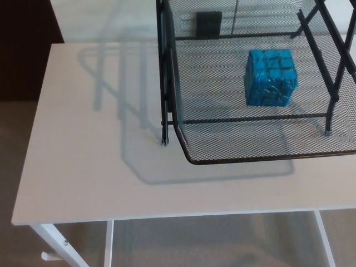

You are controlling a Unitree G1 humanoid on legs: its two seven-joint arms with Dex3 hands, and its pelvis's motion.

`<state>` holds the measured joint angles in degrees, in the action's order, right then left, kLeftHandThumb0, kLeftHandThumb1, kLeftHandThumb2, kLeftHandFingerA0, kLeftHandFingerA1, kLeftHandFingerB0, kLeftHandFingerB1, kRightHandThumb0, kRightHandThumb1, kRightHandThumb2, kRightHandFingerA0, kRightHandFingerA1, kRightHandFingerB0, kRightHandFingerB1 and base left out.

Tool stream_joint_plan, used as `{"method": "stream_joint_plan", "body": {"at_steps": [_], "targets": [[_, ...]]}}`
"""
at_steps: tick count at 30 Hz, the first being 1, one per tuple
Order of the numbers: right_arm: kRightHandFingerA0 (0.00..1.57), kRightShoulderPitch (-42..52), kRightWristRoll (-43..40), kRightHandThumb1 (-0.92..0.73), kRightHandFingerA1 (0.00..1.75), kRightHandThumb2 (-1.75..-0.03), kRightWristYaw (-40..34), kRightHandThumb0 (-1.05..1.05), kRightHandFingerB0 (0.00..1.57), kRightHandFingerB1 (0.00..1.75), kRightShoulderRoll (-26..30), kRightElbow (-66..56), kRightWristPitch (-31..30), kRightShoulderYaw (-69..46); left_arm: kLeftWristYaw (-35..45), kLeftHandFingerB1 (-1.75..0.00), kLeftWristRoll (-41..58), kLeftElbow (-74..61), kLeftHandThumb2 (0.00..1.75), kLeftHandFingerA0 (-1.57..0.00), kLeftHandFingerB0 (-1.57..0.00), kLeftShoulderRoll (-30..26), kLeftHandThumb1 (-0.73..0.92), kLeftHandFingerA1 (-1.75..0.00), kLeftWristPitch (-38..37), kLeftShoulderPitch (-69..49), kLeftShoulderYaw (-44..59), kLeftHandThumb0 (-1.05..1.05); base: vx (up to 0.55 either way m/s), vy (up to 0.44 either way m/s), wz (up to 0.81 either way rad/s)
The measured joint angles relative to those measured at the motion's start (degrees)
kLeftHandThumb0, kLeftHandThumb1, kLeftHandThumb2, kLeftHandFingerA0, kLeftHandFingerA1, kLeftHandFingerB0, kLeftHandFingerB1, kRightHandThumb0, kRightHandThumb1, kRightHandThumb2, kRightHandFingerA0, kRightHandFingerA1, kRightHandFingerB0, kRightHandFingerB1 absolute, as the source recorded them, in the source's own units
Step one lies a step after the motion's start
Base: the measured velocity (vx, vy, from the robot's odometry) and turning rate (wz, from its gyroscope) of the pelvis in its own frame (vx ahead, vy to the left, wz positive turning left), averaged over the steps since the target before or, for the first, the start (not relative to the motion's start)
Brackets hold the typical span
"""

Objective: The robot walks towards a desk on which a file tray is kept in the middle and a cube is kept to its right. The robot lifts the cube using its right hand and places it on the file tray.

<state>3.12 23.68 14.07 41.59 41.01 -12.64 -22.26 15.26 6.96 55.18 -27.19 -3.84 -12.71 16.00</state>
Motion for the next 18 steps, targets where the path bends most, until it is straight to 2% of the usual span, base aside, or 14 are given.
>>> {"method": "stream_joint_plan", "body": {"at_steps": [1,3,4,5,7,8,9,10,11,12,14,15,16,18], "targets": [[0.79,1.3,-0.1,-0.92,1.19,-0.83,-0.6,-0.57,0.52,1.0,-0.7,1.5,-0.1,-0.2,0.0,-0.34,0.0,0.1,0.65,-0.39,-0.28,0.0,0.84,-0.42,0.0,0.1,-0.2,-0.59,0.0,0.0,0.0],[1.11,2.8,-1.6,-0.77,1.1,-0.63,-0.8,-0.61,0.84,1.0,-2.0,2.7,0.5,-3.4,0.0,-0.34,-0.1,0.5,0.64,-0.36,-0.27,-0.1,0.81,-0.42,0.0,0.0,-0.5,-0.57,0.0,0.0,0.0],[0.74,3.6,-2.3,-0.73,1.04,-0.6,-1.2,-0.62,0.83,0.9,-2.5,3.2,0.8,-5.3,0.0,-0.34,-0.1,0.7,0.63,-0.38,-0.28,-0.1,0.82,-0.42,0.0,0.0,-0.7,-0.55,0.0,0.0,0.0],[0.62,4.2,-3.0,-0.68,1.07,-0.59,-1.4,-0.66,0.54,0.83,-3.0,3.5,1.1,-6.9,0.0,-0.34,-0.1,1.0,0.62,-0.4,-0.29,-0.1,0.81,-0.41,0.0,0.0,-0.9,-0.55,0.0,0.0,0.0],[0.51,5.9,-4.7,-0.75,1.04,-0.61,-2.1,-0.68,0.35,0.75,-4.6,4.0,2.0,-10.9,-0.1,-0.34,-0.1,1.5,0.64,-0.39,-0.28,-0.1,0.82,-0.41,0.0,0.0,-1.4,-0.54,0.0,0.0,0.0],[0.26,7.0,-5.6,-0.47,0.72,-0.91,-2.8,-0.7,0.33,0.64,-5.4,4.3,2.8,-12.7,-0.1,-0.34,-0.2,1.9,0.63,-0.4,-0.3,-0.2,0.82,-0.42,0.0,0.0,-1.7,-0.54,0.0,0.0,0.0],[0.26,8.0,-6.4,-0.47,0.72,-0.91,-3.1,-0.7,0.33,0.64,-6.2,4.4,3.3,-14.3,-0.1,-0.34,-0.3,2.2,0.63,-0.4,-0.3,-0.3,0.82,-0.42,0.0,0.0,-2.0,-0.54,0.0,0.0,0.0],[0.2,8.9,-7.2,-0.67,0.76,-0.59,-3.3,-0.65,0.34,0.56,-6.9,4.4,3.6,-15.8,-0.1,-0.34,-0.3,2.5,0.64,-0.39,-0.28,-0.3,0.79,-0.42,0.0,0.0,-2.2,-0.56,0.0,0.0,0.0],[0.24,9.9,-7.9,-0.73,0.7,-0.62,-3.4,-0.69,0.3,0.49,-7.6,4.1,4.0,-16.9,-0.2,-0.34,-0.5,2.9,0.64,-0.39,-0.28,-0.4,0.82,-0.41,0.0,0.1,-2.4,-0.57,0.0,0.0,0.0],[0.23,10.9,-8.4,-0.56,0.7,-1.01,-3.7,-0.73,0.33,0.65,-7.9,4.5,4.8,-17.0,-0.3,-0.44,-0.7,3.5,0.92,-0.29,-0.2,-0.6,0.67,-0.5,0.0,0.1,-2.8,-0.66,0.0,0.0,0.0],[0.23,10.0,-8.3,-0.56,0.7,-1.01,-5.1,-0.73,0.33,0.65,-7.5,8.8,5.6,-15.5,-0.3,-0.44,-1.2,4.0,0.92,-0.29,-0.2,-0.9,0.67,-0.5,0.2,0.1,-3.3,-0.66,0.0,0.0,0.0],[0.37,9.4,-8.3,-0.66,0.74,-1.08,-5.6,-0.88,0.01,0.3,-7.5,10.7,5.8,-14.8,-0.3,-0.32,-1.3,4.0,0.64,-0.41,-0.28,-1.0,0.77,-0.4,0.4,0.2,-3.5,-0.74,0.0,0.0,0.0],[0.38,8.9,-8.3,-0.69,0.73,-1.09,-6.0,-1.03,0.03,0.28,-7.5,12.0,5.9,-14.3,-0.3,-0.42,-1.3,4.0,0.92,-0.28,-0.19,-1.1,0.63,-0.48,0.5,0.3,-3.6,-0.79,0.0,0.0,0.0],[0.5,7.3,-7.1,-0.66,0.86,-1.08,-7.1,-0.89,0.02,0.43,-6.9,16.3,6.3,-10.0,0.0,-0.39,-1.3,3.7,0.91,-0.14,-0.09,-1.4,0.64,-0.44,1.6,0.5,-3.7,-0.78,0.0,0.0,0.0]]}}
